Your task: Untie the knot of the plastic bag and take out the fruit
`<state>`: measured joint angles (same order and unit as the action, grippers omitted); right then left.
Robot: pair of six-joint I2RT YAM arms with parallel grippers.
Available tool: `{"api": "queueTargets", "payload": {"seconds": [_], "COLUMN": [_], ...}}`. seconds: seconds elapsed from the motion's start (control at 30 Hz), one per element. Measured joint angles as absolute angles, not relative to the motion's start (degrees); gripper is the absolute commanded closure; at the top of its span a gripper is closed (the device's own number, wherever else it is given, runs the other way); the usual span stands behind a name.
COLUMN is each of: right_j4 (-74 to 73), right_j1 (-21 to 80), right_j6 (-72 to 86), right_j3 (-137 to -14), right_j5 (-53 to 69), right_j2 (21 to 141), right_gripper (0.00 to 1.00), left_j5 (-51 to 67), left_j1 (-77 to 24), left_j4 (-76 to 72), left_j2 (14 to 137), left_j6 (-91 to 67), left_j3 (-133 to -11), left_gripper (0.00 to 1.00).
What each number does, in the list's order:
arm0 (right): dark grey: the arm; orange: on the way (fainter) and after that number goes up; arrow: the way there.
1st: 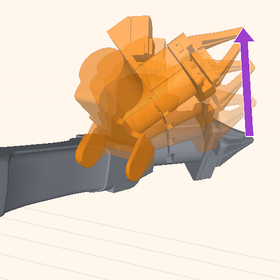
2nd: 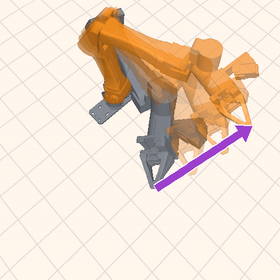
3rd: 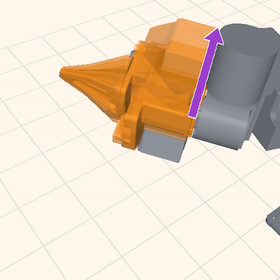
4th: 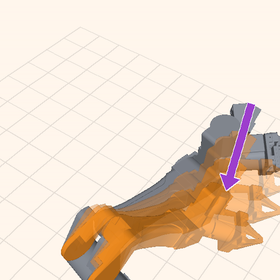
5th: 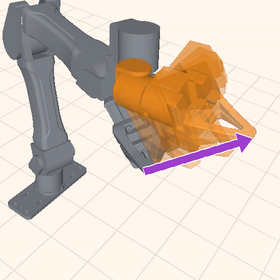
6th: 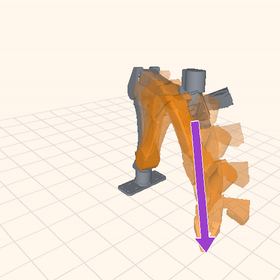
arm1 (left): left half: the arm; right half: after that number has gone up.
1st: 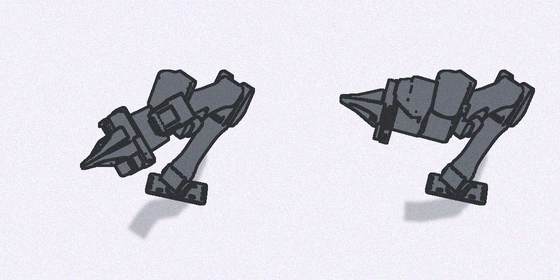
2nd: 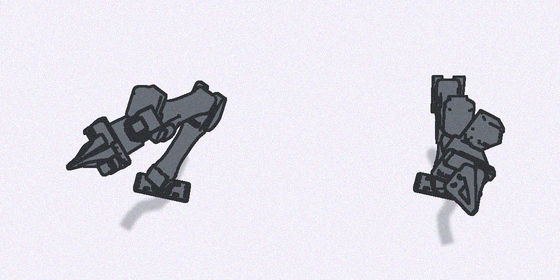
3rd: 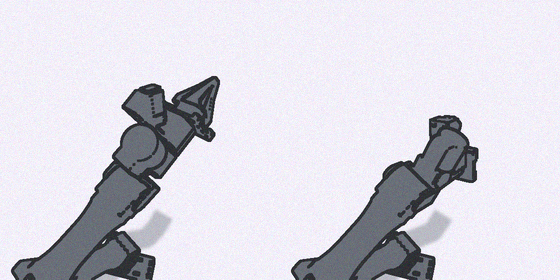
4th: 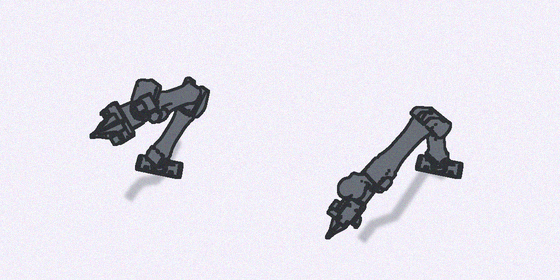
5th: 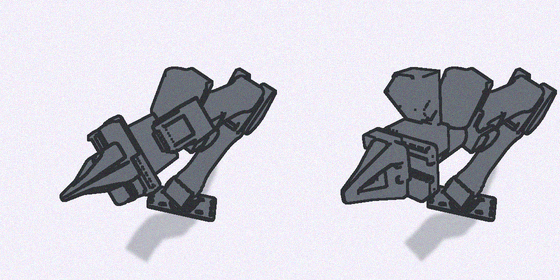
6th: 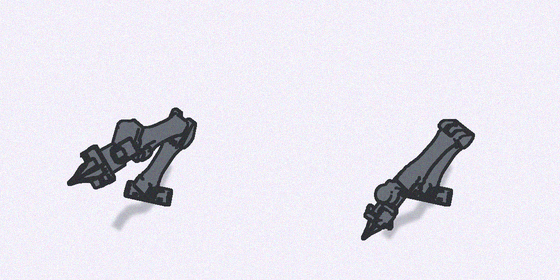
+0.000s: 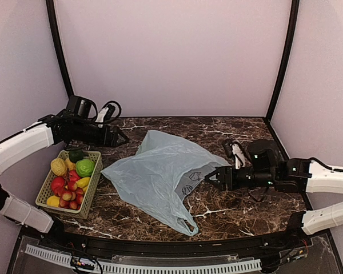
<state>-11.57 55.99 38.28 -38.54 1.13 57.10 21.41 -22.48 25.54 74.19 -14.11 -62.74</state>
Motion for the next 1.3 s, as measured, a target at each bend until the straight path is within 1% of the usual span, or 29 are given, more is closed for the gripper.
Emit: {"api": "queueTargets", "payload": {"seconds": [0.17,0.27,0.47,0.67,0.83,0.97,1.1,1.3], "right_j4": [-6.66,-1.93,5.19,8.54,10.55,10.92,11.84,11.88], "right_j1": [57.69,58.08,58.19,57.6,56.34,56.03,56.03,56.07], "right_j6": [40.58,41.89,43.62,43.83,42.72,41.19,39.99,38.35], "right_j3": [-35.83,-34.06,-32.93,-34.59,-39.16,-42.74,-44.95,-45.74], "right_j5": [2.7,3.99,4.6,2.13,1.32,1.21,1.48,2.59], "right_j2": [62.17,65.93,72.47,79.35,85.12,86.7,86.76,86.02], "right_gripper": [0.44,0.45,0.48,0.48,0.47,0.47,0.48,0.47], "left_j5": [23.2,23.83,25.8,26.37,28.23,29.47,31.03,31.68], "left_j1": [-25.32,-25.36,-25.34,-25.34,-25.56,-27.05,-29.69,-35.22], "left_j4": [21.5,19.05,14.7,13.26,12.43,12.29,11.16,9.78], "left_j2": [81.21,85.27,94.83,103.96,110.93,112.99,112.44,106.65], "left_j6": [-16.08,-17.19,-18.94,-19.97,-20.18,-19.88,-19.03,-18.79], "left_j3": [-65.19,-67.46,-74.11,-78.85,-82.28,-82.11,-79.48,-68.1], "left_gripper": [0.17,0.19,0.18,0.17,0.19,0.21,0.23,0.24]}}
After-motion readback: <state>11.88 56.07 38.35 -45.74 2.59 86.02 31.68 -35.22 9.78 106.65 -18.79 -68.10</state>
